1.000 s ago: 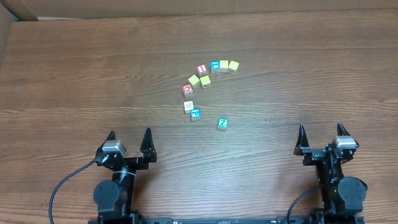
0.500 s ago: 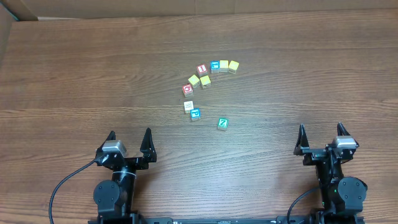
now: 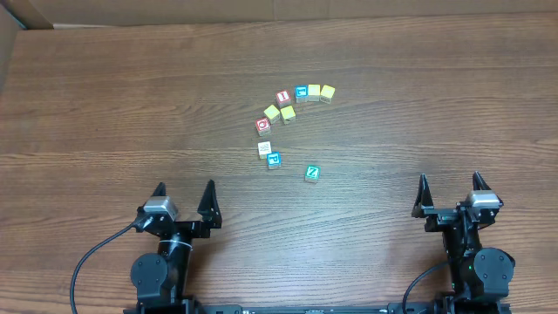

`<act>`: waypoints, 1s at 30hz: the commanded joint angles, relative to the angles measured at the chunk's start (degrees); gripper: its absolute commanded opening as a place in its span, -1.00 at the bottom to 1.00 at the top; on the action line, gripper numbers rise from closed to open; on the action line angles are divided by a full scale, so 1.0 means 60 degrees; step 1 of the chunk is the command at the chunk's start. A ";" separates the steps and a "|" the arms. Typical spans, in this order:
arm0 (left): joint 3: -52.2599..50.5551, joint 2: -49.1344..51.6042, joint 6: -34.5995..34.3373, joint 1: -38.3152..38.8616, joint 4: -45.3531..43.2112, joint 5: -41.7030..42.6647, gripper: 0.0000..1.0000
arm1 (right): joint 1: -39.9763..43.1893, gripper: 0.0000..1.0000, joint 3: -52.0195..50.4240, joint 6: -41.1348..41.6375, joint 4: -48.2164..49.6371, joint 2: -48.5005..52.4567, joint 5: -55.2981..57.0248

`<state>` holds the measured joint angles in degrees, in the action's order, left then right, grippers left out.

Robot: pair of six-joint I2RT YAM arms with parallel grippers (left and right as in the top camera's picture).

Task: Flip 4 blocks

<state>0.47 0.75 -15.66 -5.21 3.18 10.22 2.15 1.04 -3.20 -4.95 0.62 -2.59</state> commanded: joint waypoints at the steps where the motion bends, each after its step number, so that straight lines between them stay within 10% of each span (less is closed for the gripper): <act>1: 0.0058 -0.0080 -0.0430 0.0051 -0.0069 0.1344 1.00 | -0.0044 1.00 -0.0098 -0.0040 0.0058 -0.0076 -0.0015; 18: 0.3989 0.1424 -0.0164 0.0051 0.2375 0.1887 0.99 | -0.0044 1.00 -0.0098 -0.0040 0.0058 -0.0076 -0.0015; 30: 1.0641 0.8440 0.1654 0.0055 0.7817 0.3300 1.00 | -0.0044 1.00 -0.0098 -0.0040 0.0058 -0.0076 -0.0015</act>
<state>54.46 40.18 -12.25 -5.21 41.74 27.49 2.15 1.04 -3.22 -4.95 0.60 -2.59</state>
